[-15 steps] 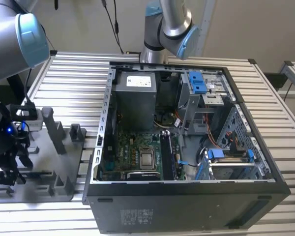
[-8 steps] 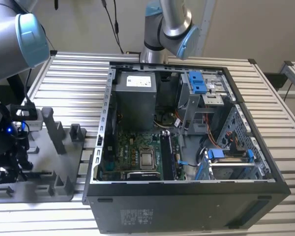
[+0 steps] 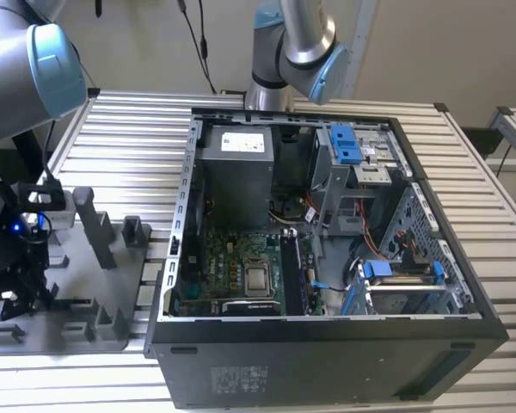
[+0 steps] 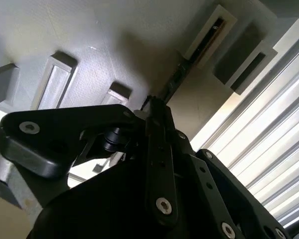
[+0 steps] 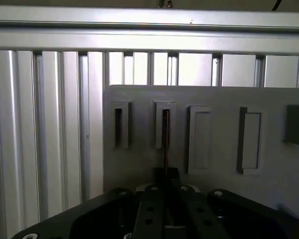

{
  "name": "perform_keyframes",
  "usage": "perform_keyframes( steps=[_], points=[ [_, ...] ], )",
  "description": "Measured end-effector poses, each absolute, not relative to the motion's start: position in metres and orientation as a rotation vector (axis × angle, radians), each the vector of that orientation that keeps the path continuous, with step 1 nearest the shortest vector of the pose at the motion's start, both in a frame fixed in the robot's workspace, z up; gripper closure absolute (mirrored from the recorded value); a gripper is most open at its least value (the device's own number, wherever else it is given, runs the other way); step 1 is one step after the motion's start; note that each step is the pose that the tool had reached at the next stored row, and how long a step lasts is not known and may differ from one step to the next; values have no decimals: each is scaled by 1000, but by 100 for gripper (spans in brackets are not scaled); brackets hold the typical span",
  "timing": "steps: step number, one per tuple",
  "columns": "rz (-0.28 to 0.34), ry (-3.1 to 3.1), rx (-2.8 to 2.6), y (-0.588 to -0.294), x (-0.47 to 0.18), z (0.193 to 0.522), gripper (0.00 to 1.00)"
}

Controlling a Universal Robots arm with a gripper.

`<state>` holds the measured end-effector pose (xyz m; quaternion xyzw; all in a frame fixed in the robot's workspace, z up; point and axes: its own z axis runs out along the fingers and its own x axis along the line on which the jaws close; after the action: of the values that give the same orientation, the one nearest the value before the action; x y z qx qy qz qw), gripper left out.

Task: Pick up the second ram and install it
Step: 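Pick up the second ram and move it above second insertion slot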

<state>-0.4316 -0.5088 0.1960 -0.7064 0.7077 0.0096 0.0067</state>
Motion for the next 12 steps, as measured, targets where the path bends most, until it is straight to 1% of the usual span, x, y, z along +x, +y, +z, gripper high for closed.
perform_keyframes(
  steps=[1,12],
  points=[
    [30,2214,-2210,-509,-432,196,86],
    [30,2214,-2210,-509,-432,196,86]
  ],
)
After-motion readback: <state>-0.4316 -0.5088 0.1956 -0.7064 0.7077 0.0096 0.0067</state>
